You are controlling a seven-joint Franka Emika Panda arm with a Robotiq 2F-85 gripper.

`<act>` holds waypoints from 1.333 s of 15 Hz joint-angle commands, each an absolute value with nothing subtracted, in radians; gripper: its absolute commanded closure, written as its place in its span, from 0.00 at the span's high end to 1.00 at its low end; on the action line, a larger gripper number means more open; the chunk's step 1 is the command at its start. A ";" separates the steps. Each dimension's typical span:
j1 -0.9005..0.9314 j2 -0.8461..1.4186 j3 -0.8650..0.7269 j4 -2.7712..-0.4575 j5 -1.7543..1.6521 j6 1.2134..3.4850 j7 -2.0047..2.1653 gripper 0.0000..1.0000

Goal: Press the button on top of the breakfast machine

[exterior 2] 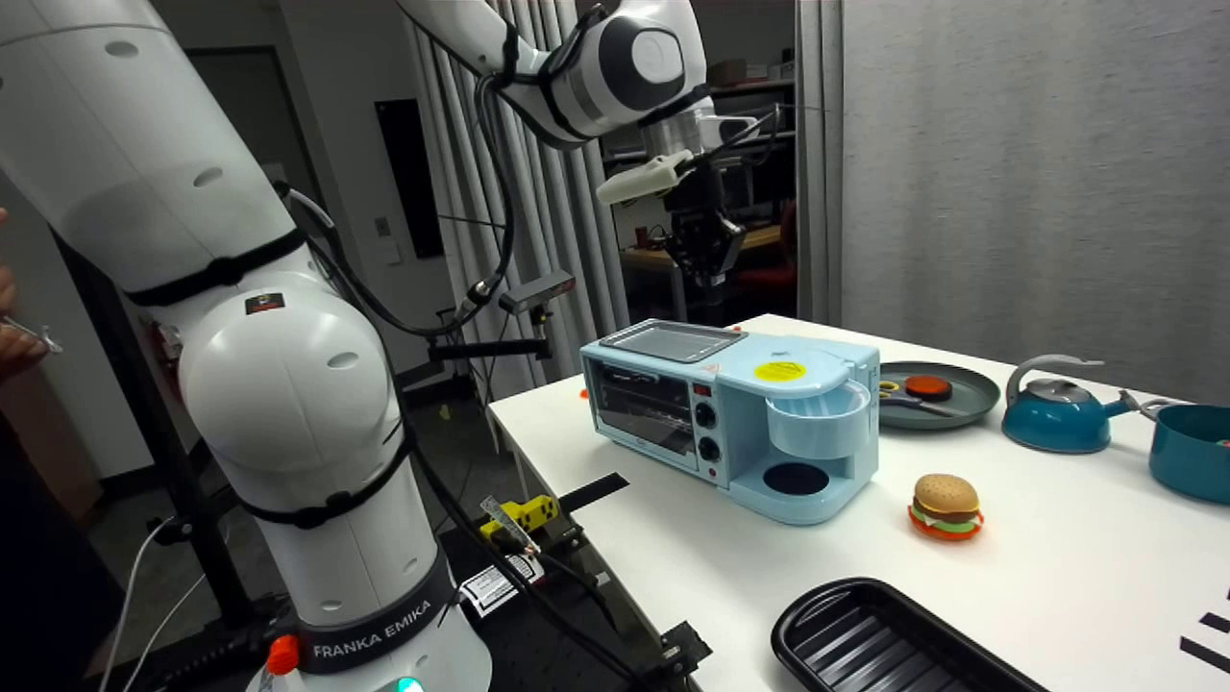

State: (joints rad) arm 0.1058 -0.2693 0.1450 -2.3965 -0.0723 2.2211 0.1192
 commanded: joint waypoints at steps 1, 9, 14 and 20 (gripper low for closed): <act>0.107 -0.347 0.146 -2.437 -0.093 2.225 0.106 0.34; 0.110 -0.395 0.150 -2.447 -0.088 2.227 0.098 0.94; 0.109 -0.430 0.151 -2.458 -0.091 2.219 0.093 1.00; 0.106 -0.415 0.151 -2.444 -0.075 2.218 0.106 1.00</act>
